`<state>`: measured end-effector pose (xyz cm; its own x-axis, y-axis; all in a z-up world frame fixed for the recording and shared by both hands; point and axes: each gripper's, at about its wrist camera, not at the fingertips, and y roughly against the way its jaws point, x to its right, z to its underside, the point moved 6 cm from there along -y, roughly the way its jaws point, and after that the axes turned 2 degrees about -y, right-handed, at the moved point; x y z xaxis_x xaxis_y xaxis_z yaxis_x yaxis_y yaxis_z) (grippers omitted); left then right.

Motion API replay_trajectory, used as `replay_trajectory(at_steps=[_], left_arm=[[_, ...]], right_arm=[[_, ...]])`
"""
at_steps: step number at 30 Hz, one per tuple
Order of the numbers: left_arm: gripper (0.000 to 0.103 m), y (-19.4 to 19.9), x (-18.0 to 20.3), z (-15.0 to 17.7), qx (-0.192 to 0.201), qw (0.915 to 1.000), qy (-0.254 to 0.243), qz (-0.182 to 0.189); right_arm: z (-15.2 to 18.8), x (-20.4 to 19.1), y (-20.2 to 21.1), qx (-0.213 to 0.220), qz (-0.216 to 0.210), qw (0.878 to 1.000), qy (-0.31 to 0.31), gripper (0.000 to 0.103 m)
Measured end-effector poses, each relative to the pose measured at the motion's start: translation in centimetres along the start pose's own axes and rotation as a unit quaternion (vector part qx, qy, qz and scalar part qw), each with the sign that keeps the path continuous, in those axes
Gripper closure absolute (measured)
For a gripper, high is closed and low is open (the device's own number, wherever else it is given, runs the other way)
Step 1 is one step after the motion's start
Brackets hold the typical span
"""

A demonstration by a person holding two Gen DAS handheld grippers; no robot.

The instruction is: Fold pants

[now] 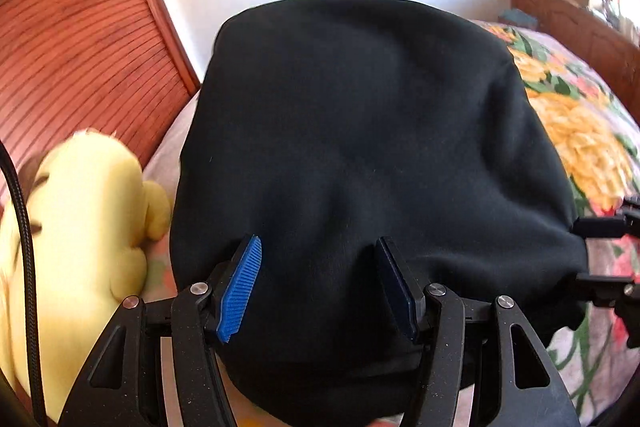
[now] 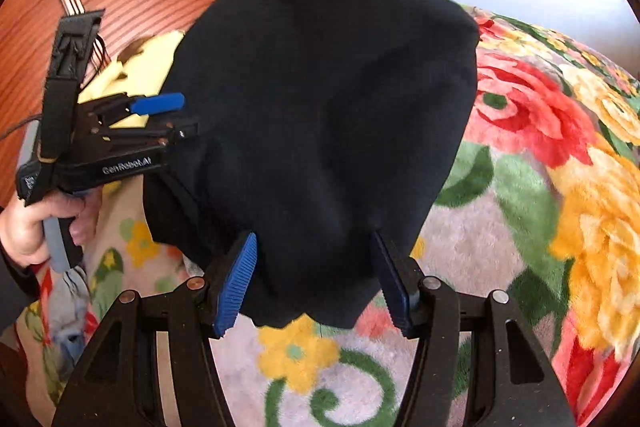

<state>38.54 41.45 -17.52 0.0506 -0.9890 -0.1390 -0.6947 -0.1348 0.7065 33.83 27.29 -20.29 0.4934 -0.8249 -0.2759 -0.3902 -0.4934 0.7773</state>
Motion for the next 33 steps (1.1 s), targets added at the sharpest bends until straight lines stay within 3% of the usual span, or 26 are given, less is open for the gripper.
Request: replay_trajectory(at_steps=[8,17,20,25,33], left_arm=[[0.04,4.5,1.9,0.4,0.021,0.9974,0.062,0.029],[0.035,10.9,5.1,-1.7,0.069,0.9949,0.064,0.036],[0.035,10.6,4.5,-2.9,0.077,0.9948,0.062,0.027],[0.035,6.9,2.4,-6.7,0.069,0.9959,0.051,0.031],[0.035,-3.1,-1.3,-12.9,0.038,0.9979,0.041,0.033]], right_arm=[[2.0,0.4,5.1,0.008,-0.002,1.0,-0.008,0.043],[2.6,3.0,14.8,0.058,0.01,0.998,-0.016,0.04],[1.5,3.8,15.9,0.073,0.009,0.997,-0.018,0.04],[-2.5,5.4,13.7,0.085,0.002,0.996,-0.017,0.04],[-10.1,8.6,4.2,0.077,-0.026,0.996,-0.034,0.04]])
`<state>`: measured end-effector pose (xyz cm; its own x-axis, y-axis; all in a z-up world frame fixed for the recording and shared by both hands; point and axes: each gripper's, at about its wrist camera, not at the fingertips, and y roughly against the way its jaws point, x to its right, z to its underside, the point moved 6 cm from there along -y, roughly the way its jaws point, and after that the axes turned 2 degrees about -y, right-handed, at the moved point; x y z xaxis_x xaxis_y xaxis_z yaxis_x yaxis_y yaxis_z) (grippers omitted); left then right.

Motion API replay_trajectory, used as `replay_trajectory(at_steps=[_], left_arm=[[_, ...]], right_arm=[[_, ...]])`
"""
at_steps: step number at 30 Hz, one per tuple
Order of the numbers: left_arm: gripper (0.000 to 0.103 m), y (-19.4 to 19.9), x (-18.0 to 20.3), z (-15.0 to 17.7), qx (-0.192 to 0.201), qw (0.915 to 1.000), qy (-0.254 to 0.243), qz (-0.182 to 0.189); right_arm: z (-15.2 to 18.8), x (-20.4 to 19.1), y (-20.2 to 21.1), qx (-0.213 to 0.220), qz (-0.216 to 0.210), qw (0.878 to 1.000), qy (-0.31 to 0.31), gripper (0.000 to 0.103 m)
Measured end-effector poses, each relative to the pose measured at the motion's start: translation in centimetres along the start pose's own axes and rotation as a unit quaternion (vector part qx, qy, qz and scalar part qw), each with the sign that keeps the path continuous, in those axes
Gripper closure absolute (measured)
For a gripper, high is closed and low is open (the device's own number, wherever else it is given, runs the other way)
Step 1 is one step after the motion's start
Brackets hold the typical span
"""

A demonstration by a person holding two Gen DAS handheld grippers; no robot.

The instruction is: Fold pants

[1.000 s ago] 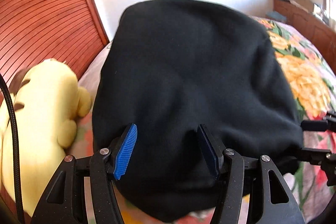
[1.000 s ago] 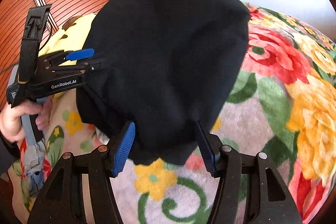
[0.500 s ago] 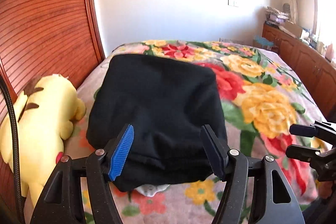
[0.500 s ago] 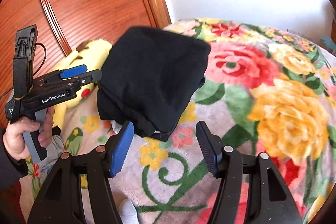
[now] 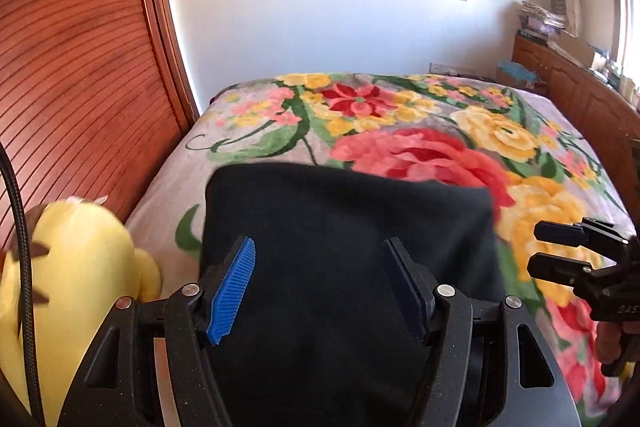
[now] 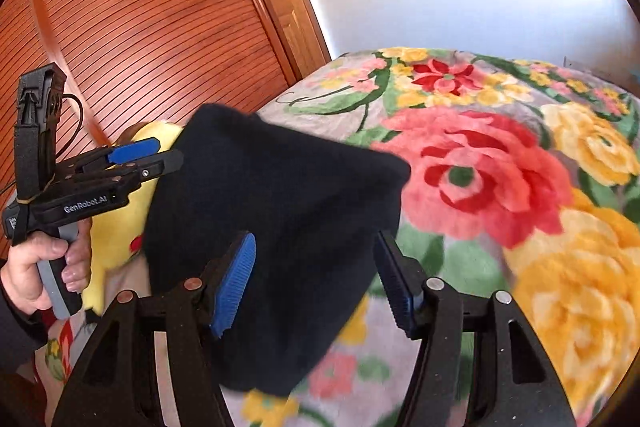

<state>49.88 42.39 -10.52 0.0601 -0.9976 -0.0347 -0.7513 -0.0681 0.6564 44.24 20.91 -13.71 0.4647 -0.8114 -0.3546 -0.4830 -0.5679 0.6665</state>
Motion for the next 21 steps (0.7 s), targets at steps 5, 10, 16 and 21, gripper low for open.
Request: replay_trajectory(at_steps=[5,10,16,21], left_arm=[[0.042,-7.4,-2.8,-1.6,-0.051,0.9986,-0.011,-0.002],[0.042,-13.1,-3.5,-2.6,-0.093,0.9951,-0.026,-0.021],[0.042,-16.0,-3.7,-4.5,-0.104,0.9939,-0.016,-0.03],[0.042,-10.7,-3.3,-4.2,-0.041,0.9985,0.012,-0.036]], right_arm=[[-2.2,1.6,-6.0,-0.018,-0.005,1.0,0.004,0.04],[-2.1,2.9,-11.5,-0.062,0.018,0.997,0.033,0.041],[-2.3,3.7,-13.1,-0.062,0.032,0.997,0.019,0.041],[-2.0,3.2,-10.8,-0.047,0.026,0.998,0.018,0.041]])
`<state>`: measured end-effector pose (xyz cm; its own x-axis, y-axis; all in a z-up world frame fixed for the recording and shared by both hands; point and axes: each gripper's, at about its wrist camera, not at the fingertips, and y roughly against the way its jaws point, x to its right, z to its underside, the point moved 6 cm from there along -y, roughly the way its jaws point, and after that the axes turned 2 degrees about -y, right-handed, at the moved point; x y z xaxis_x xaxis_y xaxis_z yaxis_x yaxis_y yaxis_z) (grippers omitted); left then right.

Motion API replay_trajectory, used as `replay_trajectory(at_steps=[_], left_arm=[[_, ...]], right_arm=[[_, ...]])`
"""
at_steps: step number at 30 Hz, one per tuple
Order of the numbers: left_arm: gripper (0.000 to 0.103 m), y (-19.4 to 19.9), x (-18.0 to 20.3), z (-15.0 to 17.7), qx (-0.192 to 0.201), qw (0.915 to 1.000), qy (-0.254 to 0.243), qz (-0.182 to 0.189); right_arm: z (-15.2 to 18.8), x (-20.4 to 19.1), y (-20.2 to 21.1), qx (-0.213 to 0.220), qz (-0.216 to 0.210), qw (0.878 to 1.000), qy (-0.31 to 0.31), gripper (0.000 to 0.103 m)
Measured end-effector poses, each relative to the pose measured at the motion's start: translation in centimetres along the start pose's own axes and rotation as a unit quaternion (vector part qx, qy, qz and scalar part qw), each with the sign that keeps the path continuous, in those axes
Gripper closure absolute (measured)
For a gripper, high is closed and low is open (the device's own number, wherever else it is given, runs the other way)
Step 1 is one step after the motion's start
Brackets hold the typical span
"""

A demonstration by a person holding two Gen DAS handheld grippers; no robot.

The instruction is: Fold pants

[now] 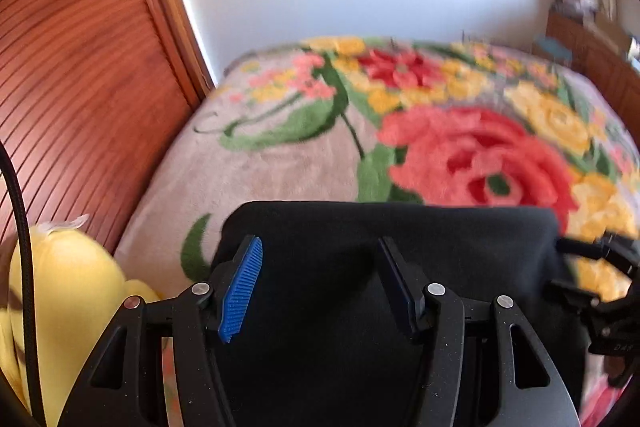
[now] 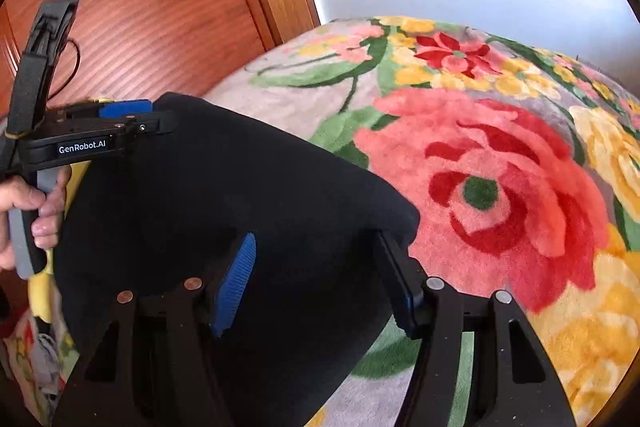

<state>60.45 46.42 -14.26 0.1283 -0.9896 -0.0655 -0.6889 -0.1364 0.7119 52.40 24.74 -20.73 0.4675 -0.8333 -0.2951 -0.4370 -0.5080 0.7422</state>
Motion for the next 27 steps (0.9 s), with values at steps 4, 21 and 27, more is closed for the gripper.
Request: replay_trajectory(at_steps=[4,21,27], left_arm=[[0.042,4.8,0.7,1.9,0.04,0.999,0.019,0.008],[0.038,24.6,9.2,8.4,0.109,0.9926,-0.005,0.054],[0.027,31.0,12.7,11.1,0.135,0.9871,-0.036,0.078]], right_arm=[[1.5,-0.4,3.2,0.015,-0.01,1.0,-0.016,0.04],[8.2,-2.7,24.2,0.085,0.034,0.996,-0.003,0.04],[12.0,-1.2,32.6,0.106,0.077,0.991,-0.004,0.037]])
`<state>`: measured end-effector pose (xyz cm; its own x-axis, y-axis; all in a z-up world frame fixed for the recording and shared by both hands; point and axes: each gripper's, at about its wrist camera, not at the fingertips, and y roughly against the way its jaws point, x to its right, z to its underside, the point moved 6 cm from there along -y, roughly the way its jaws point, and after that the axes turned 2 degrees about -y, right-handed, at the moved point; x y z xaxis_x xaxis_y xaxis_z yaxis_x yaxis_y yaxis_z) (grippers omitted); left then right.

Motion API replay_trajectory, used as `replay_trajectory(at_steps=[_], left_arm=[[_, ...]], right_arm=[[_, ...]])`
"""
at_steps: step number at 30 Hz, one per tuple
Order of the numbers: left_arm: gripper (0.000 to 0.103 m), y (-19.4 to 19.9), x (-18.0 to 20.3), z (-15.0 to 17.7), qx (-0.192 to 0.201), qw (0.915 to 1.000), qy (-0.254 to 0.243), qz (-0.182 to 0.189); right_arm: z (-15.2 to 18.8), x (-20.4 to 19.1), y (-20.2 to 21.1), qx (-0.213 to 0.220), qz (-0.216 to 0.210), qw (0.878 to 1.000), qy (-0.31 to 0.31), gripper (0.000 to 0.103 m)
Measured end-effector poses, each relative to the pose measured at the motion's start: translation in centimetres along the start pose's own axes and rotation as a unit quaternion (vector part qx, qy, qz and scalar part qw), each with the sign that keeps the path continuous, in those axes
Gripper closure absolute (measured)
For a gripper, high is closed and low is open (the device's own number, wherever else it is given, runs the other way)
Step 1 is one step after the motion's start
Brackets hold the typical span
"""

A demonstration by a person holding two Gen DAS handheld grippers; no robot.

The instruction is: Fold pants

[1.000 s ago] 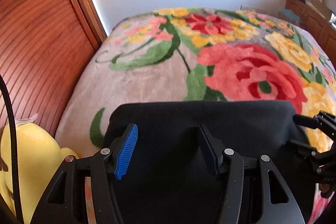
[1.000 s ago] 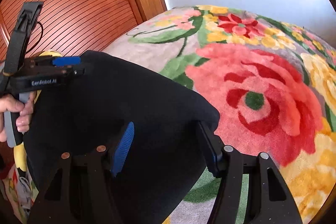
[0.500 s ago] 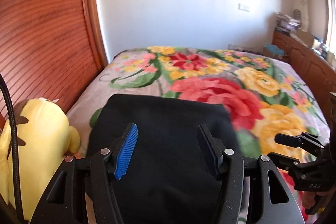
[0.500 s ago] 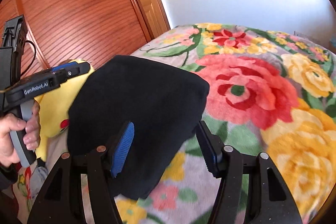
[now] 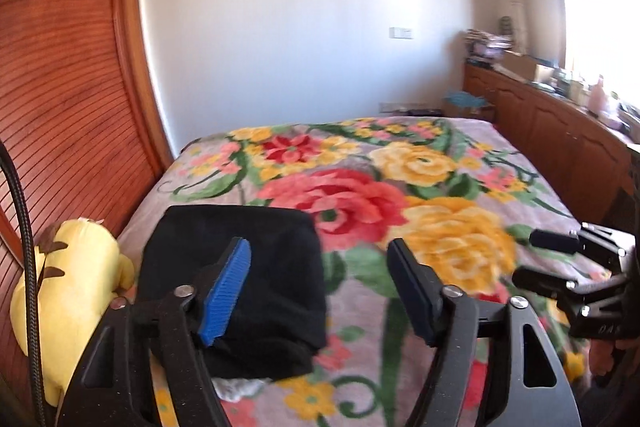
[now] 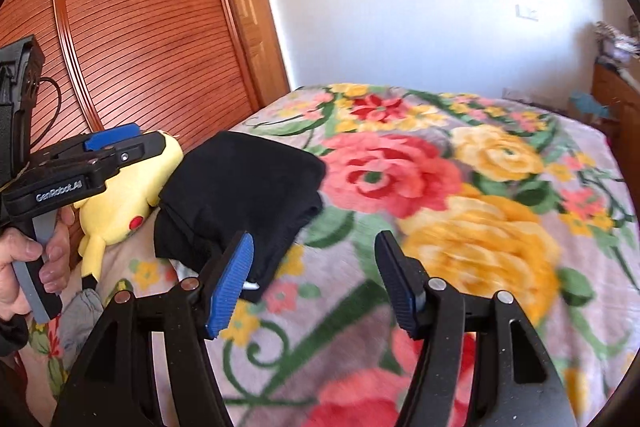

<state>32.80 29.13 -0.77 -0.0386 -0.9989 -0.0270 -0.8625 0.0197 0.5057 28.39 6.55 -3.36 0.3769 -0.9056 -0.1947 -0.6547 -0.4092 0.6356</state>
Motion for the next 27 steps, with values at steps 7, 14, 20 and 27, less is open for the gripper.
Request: replay_trajectory(at_steps=[7,14,20,27], left_arm=[[0.011,6.1,4.0,0.6,0.028,0.999,-0.013,0.031],[0.0,12.6,7.2,1.0,0.05,0.9968,-0.022,0.058],[0.0,16.5,8.4,1.5,0.062,0.9959,-0.023,0.062],[0.0,21.0,9.3,3.0,0.068,0.9961,-0.022,0.053]], right_arm=[[1.9,2.8,8.6,0.024,0.043,0.999,-0.015,0.024],[3.6,5.3,14.9,0.047,0.067,0.996,-0.042,0.014],[4.8,6.4,19.5,0.062,0.091,0.993,-0.048,0.001],[6.0,6.4,24.2,0.085,0.111,0.989,-0.056,0.001]])
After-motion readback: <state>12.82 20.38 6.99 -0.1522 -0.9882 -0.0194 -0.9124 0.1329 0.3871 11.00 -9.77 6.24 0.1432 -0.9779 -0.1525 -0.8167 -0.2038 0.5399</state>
